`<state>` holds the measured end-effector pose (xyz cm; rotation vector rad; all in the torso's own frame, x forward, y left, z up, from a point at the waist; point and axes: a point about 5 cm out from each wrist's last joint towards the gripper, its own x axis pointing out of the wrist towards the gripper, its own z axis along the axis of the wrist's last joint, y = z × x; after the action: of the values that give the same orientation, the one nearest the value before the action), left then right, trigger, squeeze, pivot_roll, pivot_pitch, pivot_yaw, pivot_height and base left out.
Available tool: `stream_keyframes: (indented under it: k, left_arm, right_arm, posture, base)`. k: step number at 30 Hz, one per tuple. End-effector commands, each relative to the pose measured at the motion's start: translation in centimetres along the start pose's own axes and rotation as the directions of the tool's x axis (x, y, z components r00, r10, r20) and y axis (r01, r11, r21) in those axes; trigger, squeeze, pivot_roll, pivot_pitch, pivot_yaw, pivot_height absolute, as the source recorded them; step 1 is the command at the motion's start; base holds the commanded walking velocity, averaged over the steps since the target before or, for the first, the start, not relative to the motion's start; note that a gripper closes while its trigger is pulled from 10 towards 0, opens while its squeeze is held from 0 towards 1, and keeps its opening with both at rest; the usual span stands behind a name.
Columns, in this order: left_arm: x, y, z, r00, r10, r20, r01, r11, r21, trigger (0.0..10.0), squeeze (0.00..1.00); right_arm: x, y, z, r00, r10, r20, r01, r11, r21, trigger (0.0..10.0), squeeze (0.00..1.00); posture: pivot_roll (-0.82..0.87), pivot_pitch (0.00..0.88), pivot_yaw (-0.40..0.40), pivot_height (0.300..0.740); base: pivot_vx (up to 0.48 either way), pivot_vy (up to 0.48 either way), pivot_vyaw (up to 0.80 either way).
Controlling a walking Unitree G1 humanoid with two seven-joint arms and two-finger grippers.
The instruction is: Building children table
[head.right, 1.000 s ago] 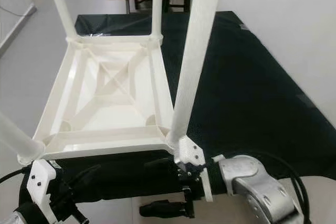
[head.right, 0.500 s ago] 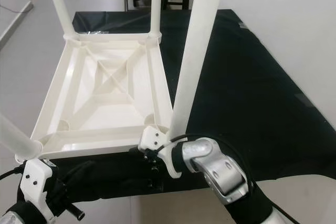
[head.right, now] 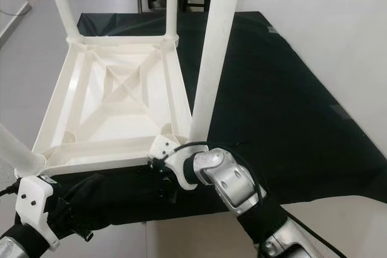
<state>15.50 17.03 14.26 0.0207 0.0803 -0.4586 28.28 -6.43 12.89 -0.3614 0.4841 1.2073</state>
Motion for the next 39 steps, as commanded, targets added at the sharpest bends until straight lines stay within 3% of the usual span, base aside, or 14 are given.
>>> stream_keyframes:
  k: [1, 4, 13, 18, 22, 27, 31, 33, 35, 39]
  left_arm:
    - [-0.1, -0.1, -0.2, 1.000, 0.003, -0.004, -0.003, 1.000, -0.002, 10.0, 0.00]
    - [0.0, 0.0, -0.2, 1.000, 0.003, 0.000, -0.003, 1.000, 0.003, 10.0, 0.00]
    - [0.2, -0.1, -0.1, 1.000, 0.004, 0.007, -0.004, 1.000, 0.003, 10.0, 0.00]
    - [0.4, 0.0, 0.0, 1.000, 0.008, 0.014, -0.008, 1.000, 0.009, 10.0, 0.00]
    - [0.4, 0.2, 0.1, 1.000, 0.024, 0.017, -0.025, 1.000, 0.018, 10.0, 0.00]
    - [0.3, 0.2, 0.1, 0.999, 0.033, 0.019, -0.033, 0.999, 0.019, 10.0, 0.00]
    - [-0.4, 1.0, 0.1, 0.976, 0.212, 0.041, -0.213, 0.977, 0.019, 10.0, 0.00]
    - [-0.6, 1.1, 0.1, 0.971, 0.235, 0.043, -0.236, 0.972, 0.014, 10.0, 0.00]
    - [-1.1, 1.2, 0.0, 0.958, 0.285, 0.042, -0.286, 0.958, 0.005, 10.0, 1.00]
    - [-2.0, 1.0, -0.3, 0.942, 0.335, 0.036, -0.335, 0.942, 0.005, 10.0, 1.00]
  right_arm:
    - [-0.9, -1.8, 0.8, 0.990, -0.139, 0.019, 0.139, 0.990, -0.001, 10.0, 0.00]
    - [-0.7, -3.1, 1.2, 0.971, -0.234, 0.041, 0.232, 0.972, 0.039, 10.0, 0.00]
    - [-0.2, -3.6, 2.1, 0.958, -0.278, 0.073, 0.272, 0.959, 0.082, 10.0, 0.00]
    - [0.5, -3.2, 2.7, 0.959, -0.262, 0.109, 0.250, 0.962, 0.114, 10.0, 0.00]
    - [0.5, -2.0, 3.0, 0.971, -0.172, 0.165, 0.157, 0.983, 0.099, 10.0, 0.00]
    - [0.4, -1.7, 3.0, 0.972, -0.148, 0.181, 0.133, 0.987, 0.093, 10.0, 0.00]
    - [-1.4, -2.0, 2.0, 0.967, -0.140, 0.214, 0.121, 0.988, 0.099, 10.0, 0.00]
    - [-1.6, -2.2, 1.9, 0.965, -0.150, 0.215, 0.130, 0.986, 0.105, 10.0, 0.00]
    - [-2.2, -2.8, 1.5, 0.959, -0.187, 0.212, 0.164, 0.979, 0.122, 10.0, 0.00]
    - [-3.2, -3.8, 0.7, 0.946, -0.257, 0.199, 0.230, 0.962, 0.150, 10.0, 0.00]
  posture:
    - [0.11, 0.106, -0.068, 0.740]
    - [0.11, 0.104, -0.068, 0.740]
    - [0.12, 0.102, -0.069, 0.740]
    - [0.12, 0.100, -0.067, 0.740]
    - [0.13, 0.099, -0.068, 0.740]
    - [0.13, 0.099, -0.068, 0.740]
    - [0.14, 0.107, -0.068, 0.740]
    - [0.14, 0.108, -0.067, 0.740]
    - [0.14, 0.112, -0.067, 0.740]
    - [0.15, 0.115, -0.066, 0.740]
  base:
    - [0.000, 0.000, 0.00]
    - [0.000, 0.000, 0.00]
    - [0.000, 0.000, 0.00]
    - [0.000, 0.000, 0.00]
    - [0.000, 0.000, 0.00]
    - [0.000, 0.000, 0.00]
    - [0.000, 0.000, 0.00]
    - [0.000, 0.000, 0.00]
    - [0.000, 0.000, 0.00]
    - [0.000, 0.000, 0.00]
